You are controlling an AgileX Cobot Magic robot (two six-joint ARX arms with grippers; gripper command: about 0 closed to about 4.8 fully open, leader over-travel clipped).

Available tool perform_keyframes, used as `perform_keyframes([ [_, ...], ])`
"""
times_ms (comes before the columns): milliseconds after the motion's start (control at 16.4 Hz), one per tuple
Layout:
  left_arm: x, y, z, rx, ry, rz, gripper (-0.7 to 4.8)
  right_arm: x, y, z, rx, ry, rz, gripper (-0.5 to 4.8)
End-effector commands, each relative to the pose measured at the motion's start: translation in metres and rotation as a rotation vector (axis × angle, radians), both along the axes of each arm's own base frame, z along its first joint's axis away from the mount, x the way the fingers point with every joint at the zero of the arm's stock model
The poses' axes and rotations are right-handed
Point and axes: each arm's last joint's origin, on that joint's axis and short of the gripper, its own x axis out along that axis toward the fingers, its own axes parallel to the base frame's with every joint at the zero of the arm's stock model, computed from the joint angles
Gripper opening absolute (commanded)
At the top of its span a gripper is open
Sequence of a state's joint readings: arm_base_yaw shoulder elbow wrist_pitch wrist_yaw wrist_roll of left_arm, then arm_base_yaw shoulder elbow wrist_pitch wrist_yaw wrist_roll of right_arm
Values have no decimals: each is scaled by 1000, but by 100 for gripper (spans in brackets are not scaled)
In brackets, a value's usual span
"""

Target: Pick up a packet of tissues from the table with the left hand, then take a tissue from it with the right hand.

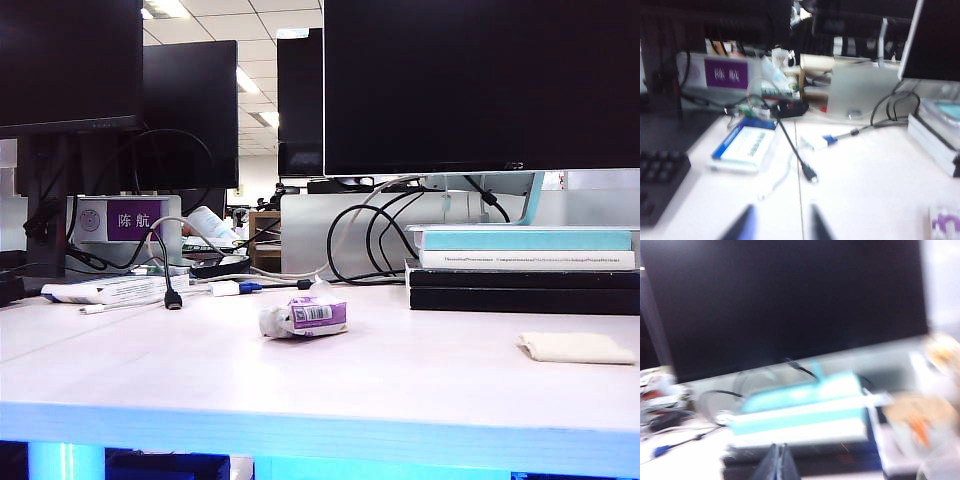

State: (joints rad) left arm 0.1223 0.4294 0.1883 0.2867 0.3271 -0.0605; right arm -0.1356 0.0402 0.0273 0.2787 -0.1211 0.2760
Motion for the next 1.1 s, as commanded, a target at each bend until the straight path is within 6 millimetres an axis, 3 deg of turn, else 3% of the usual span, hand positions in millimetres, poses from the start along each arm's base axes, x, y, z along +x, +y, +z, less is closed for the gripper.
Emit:
perform_keyframes([
  [61, -13, -1, -9, -3, 0, 87, 49, 0, -1, -9, 38, 33, -13, 13],
  [122, -19, -1, -11, -2, 4, 115, 47, 0, -1, -13, 28, 74, -35, 12],
  [243, -30, -1, -13, 25, 5, 157, -8, 2, -1, -21, 1, 159, -46, 12],
  [426, -39, 2, -24, 9, 31, 280, -6, 2, -2, -32, -30, 272, -62, 10],
  [791, -34, 3, -46, -11, 96, 303, -6, 2, -1, -34, 5, 290, -17, 8],
  [1095, -33, 1, -44, 42, 63, 241, -5, 2, 0, -41, -104, 363, -17, 9],
])
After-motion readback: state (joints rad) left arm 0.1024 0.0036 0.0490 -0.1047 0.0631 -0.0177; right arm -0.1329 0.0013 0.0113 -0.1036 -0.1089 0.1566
